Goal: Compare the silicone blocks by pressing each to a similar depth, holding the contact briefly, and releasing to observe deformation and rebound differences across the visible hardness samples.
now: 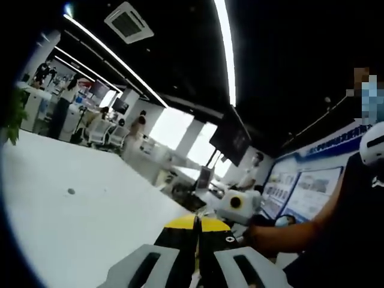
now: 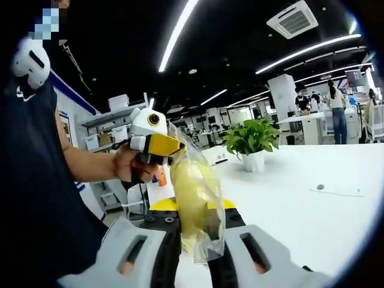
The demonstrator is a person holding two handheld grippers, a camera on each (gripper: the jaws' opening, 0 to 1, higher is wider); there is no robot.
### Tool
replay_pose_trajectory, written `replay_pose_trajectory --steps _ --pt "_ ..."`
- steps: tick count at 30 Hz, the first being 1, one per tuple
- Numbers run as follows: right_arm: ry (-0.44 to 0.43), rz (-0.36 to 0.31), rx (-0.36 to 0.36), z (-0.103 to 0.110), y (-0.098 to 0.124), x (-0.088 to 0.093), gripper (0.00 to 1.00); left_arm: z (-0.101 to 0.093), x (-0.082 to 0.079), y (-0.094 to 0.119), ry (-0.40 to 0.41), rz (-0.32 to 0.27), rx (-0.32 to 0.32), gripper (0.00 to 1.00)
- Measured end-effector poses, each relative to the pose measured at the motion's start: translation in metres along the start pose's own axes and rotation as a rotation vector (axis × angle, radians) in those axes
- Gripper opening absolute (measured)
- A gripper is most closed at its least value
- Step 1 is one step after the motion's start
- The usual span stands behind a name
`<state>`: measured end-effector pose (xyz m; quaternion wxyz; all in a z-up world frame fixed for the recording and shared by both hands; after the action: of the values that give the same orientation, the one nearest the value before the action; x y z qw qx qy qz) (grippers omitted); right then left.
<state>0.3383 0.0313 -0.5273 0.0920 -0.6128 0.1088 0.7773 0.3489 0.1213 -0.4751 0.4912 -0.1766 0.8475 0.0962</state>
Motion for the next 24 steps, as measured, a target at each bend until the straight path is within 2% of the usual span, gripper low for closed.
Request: replay_pose_trajectory --steps 7,9,13,18,24 --pt "-0.006 0.036 -0.006 0.000 0.001 0.003 0.06 0.002 0.003 -0.001 -0.046 0.010 -0.023 0.00" --pt "-0.017 0.048 -0.005 -0.002 0.002 0.004 0.06 0.003 0.005 -0.002 -0.086 0.014 -0.036 0.00" --pt "-0.023 0.074 -0.007 -0.001 0.003 0.006 0.06 0.004 0.008 -0.002 -0.100 0.024 -0.048 0.00" --pt "-0.018 0.096 -0.001 -0.002 0.004 0.009 0.06 0.004 0.011 -0.003 -0.165 0.040 -0.069 0.00" --pt "-0.022 0.098 -0.005 -0.003 0.004 0.009 0.06 0.006 0.011 -0.002 -0.148 0.043 -0.085 0.00"
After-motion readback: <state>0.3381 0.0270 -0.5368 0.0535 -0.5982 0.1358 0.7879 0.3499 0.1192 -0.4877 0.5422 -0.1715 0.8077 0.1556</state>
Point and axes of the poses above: the point that each gripper's makers call its tool centre point, and the gripper's own axes: y roughly backward along the fingers, z roughly to its left, x roughly out of its underside, the point moved 4 cm from there along y, roughly backward along the fingers, and after that the axes turned 2 degrees about y, right-handed, at the moved point
